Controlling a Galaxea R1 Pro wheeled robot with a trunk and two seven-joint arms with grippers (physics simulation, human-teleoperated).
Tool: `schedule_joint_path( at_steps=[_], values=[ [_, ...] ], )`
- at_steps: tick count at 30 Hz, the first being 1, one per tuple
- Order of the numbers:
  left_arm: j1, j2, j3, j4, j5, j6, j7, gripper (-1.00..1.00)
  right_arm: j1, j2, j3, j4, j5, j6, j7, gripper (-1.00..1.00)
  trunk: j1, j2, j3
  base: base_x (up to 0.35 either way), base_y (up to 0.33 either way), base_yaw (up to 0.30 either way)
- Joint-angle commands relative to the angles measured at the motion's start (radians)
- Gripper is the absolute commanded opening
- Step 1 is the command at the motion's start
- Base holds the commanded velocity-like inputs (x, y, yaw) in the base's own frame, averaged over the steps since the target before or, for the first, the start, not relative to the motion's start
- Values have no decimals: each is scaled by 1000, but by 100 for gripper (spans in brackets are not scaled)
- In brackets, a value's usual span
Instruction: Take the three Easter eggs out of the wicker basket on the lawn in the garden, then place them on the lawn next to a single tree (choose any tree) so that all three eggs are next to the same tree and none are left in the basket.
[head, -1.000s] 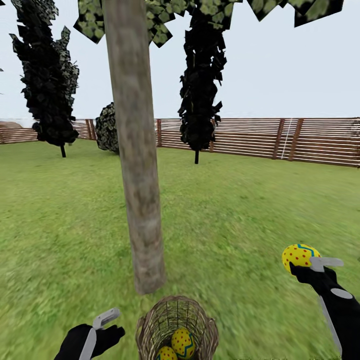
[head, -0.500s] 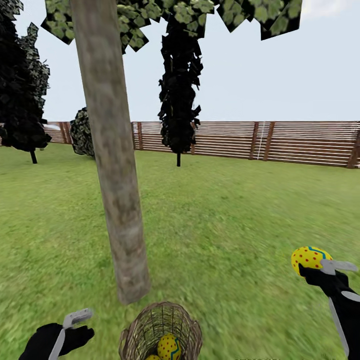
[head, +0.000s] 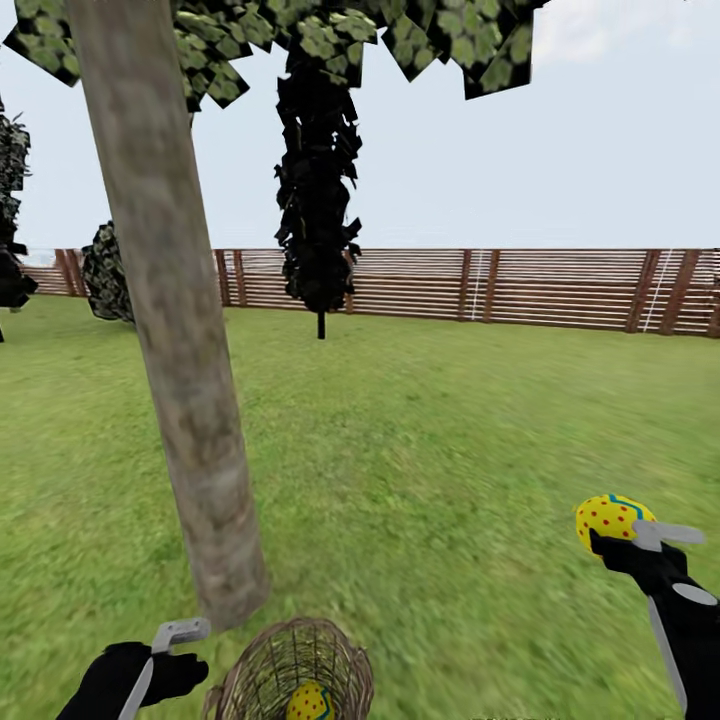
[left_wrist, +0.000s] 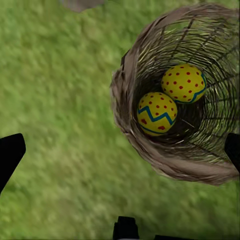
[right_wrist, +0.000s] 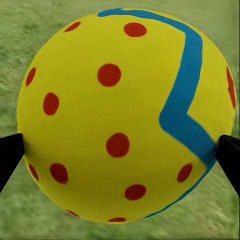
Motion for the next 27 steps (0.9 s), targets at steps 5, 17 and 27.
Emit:
schedule_joint_path(
  at_steps=[5,17,27],
  values=[
    [0,1,2,23,-1,4,-5,100,-1,3,-1,-1,10,5,10,-100,-15,28,16,0,0,-258],
    [0,12,3,66,-1,5,-9,100,-1,16,1,0,12,3,8,-100,-15,28,29,30,-61,-232],
    [0,13,5,66,0,5,-8,100,-1,18,2,0,12,5,8,-100,-15,28,32,195,-271,-49]
  ],
)
